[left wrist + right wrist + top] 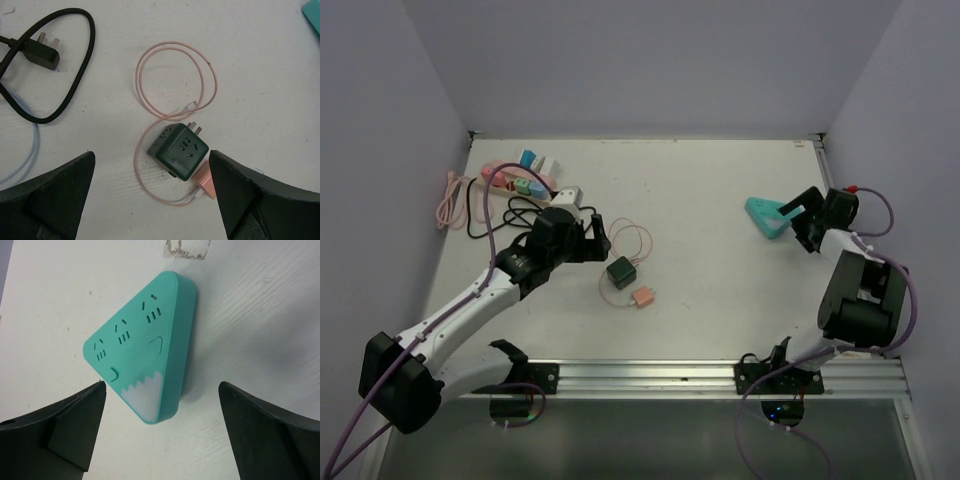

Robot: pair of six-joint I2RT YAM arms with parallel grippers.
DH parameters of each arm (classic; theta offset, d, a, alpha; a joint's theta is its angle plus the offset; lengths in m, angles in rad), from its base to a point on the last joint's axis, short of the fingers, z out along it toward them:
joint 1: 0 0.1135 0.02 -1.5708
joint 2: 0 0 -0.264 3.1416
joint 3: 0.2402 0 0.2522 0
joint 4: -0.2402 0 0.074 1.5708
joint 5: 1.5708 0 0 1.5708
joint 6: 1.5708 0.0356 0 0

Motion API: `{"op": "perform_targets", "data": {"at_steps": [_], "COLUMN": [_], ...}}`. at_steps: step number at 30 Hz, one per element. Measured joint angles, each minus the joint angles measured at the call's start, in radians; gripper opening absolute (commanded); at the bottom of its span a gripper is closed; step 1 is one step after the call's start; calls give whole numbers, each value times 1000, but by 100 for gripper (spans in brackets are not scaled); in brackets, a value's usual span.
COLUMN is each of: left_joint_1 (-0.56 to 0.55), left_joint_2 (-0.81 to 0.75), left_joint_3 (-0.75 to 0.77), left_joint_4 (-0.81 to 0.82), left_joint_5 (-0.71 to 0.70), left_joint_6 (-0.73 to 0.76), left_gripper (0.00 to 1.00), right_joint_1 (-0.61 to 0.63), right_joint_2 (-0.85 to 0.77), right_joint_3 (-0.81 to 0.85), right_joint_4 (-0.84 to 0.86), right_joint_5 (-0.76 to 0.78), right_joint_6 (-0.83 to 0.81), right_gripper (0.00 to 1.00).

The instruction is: Pull the plug off the socket

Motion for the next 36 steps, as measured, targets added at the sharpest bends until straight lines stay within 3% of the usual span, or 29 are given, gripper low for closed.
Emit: {"op": "perform_targets", "data": {"at_steps": [7, 12, 21, 36], "left_joint_1": [24, 89, 300, 367], "left_joint_2": [75, 164, 359, 908], "left_joint_3": [59, 140, 277, 722], "left_joint_4": [-32, -52, -53, -60], "left_joint_5": [-19, -45, -139, -365], "left_joint_6": [0, -10, -113, -195], "left_gripper": [100, 100, 97, 89], "right_joint_1": [55, 209, 476, 567], "right_joint_2": [-238, -357, -528, -635], "right_joint_3": [34, 34, -37, -133], "right_joint_4": [-220, -282, -332, -351], "right_joint_5": [108, 108, 7, -144], "right_joint_6": [-84, -127, -208, -283], "right_gripper": [99, 99, 99, 98]}}
